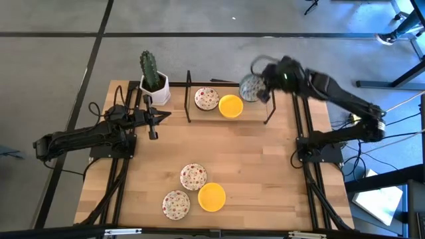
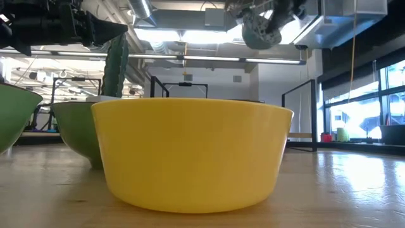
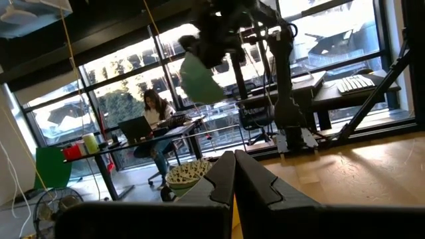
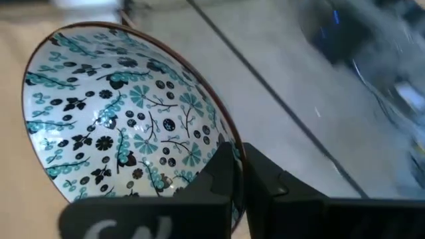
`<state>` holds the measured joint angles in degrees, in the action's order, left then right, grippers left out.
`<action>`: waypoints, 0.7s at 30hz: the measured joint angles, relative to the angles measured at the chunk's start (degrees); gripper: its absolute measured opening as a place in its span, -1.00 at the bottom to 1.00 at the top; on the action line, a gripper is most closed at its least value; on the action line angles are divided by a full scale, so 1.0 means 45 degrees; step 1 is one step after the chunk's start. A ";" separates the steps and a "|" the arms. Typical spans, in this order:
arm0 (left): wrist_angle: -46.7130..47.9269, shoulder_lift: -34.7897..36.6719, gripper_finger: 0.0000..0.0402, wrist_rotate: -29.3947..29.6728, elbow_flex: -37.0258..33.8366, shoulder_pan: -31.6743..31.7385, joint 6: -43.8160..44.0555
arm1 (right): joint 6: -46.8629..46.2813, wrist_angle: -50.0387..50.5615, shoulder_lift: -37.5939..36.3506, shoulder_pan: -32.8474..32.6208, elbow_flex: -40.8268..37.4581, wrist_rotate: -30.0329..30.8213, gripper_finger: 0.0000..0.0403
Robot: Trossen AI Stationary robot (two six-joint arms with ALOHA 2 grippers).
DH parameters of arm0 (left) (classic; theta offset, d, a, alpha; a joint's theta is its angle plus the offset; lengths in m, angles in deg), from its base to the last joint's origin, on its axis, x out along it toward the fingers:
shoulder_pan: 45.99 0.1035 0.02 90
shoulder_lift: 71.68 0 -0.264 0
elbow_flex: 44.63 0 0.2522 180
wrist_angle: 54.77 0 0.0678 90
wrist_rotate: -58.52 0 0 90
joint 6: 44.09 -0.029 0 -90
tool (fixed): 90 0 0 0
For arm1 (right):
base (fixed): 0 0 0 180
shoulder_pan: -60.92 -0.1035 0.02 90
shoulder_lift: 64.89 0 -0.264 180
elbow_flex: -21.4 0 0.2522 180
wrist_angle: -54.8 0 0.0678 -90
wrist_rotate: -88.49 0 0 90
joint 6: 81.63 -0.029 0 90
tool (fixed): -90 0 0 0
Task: Pick & Place Mini bowls
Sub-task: Stack the blue black bowl on top of the blue black bowl on the shelf
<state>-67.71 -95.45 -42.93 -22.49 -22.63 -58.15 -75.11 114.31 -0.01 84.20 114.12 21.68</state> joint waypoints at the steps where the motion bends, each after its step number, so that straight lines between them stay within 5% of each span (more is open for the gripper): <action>1: 0.0004 0.0000 -0.98 0.0000 0.0000 0.0000 0.0000 | 0.0113 0.0699 0.0468 0.0561 0.0711 -0.0126 -0.93; 4: 0.0004 -0.0004 -0.98 0.0000 0.0000 0.0000 -0.0005 | 0.0747 0.2469 0.1860 0.2269 0.2495 -0.0940 -0.93; 11: 0.0068 -0.0005 -0.98 0.0000 0.0000 0.0000 -0.0015 | 0.2592 0.4247 0.4951 0.4966 0.4636 -0.6403 -0.93; 21: 0.0277 -0.0005 -0.98 -0.0002 0.0000 0.0000 -0.0034 | 0.4192 0.5816 0.8408 0.5582 0.5160 -0.6973 -0.93</action>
<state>-66.46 -95.47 -42.94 -22.49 -22.63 -58.31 -56.25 140.48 37.82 109.32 137.34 -9.70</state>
